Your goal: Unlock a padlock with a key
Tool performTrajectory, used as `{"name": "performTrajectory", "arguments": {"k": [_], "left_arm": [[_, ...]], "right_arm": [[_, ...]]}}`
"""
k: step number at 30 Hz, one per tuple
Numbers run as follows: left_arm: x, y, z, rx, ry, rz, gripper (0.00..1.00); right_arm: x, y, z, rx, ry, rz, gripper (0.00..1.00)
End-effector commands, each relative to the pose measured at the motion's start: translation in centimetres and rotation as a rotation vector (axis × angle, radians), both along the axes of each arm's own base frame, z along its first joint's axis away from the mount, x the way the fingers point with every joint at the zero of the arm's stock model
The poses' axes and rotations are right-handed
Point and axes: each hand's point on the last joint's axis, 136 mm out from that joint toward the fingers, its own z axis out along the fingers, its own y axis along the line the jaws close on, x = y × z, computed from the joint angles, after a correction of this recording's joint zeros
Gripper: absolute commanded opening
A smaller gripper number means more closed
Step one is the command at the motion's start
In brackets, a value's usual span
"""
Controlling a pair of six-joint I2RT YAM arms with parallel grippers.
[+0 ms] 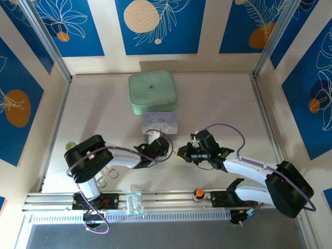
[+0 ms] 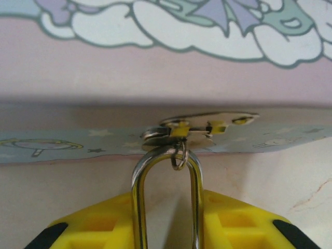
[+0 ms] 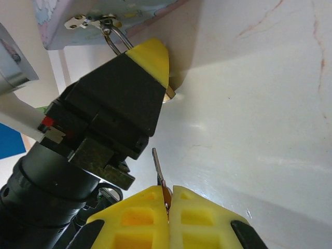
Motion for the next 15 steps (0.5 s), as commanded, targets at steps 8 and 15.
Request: {"name": "performTrajectory", "arguments": {"k": [8, 15], "left_arm": [[-2.4, -2.4, -0.1, -0.138, 0.097, -0.079, 0.09], [-2.8, -2.7, 3.2, -0.248, 0.161, -0.013, 0.09]], "right_arm": [[-0.1, 0.6, -0.8, -0.005, 0.011, 0.0, 0.0], [0.4, 0.2, -1.9, -0.001, -0.016, -0.037, 0.0]]}}
